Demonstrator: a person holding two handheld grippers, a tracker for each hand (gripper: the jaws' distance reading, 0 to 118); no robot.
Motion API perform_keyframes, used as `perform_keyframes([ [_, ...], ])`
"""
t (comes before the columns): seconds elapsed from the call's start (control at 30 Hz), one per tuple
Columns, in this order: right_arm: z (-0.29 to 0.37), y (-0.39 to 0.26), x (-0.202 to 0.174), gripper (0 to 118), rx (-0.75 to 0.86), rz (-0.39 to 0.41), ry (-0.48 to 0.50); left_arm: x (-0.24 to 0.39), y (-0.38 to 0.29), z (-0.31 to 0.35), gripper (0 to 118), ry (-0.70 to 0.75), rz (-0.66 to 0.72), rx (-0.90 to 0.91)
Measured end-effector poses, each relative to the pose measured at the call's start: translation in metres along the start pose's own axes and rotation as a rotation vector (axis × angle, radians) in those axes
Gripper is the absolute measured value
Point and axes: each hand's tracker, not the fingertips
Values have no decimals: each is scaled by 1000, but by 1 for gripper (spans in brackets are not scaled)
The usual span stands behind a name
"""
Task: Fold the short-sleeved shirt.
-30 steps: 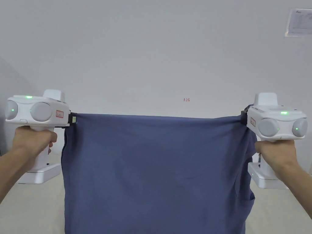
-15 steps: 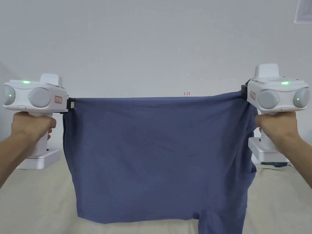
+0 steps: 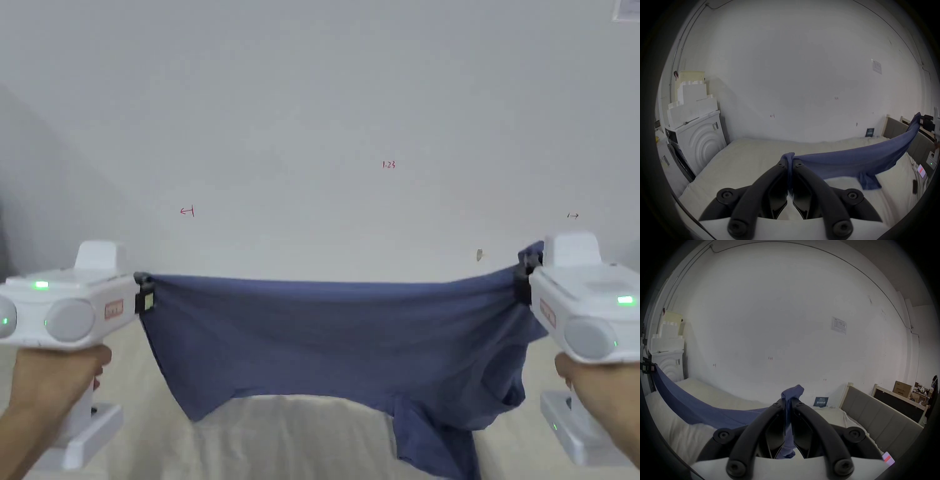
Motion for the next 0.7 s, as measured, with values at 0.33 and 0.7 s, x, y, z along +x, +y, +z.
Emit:
perform_keyframes([
  [0.33, 137, -95, -3, 5, -60, 26, 16, -12, -125, 97, 0, -22, -37, -49],
  [0.7, 275, -209, -28, 5, -220, 19, 4, -29, -247, 195, 0, -57, -3, -173],
])
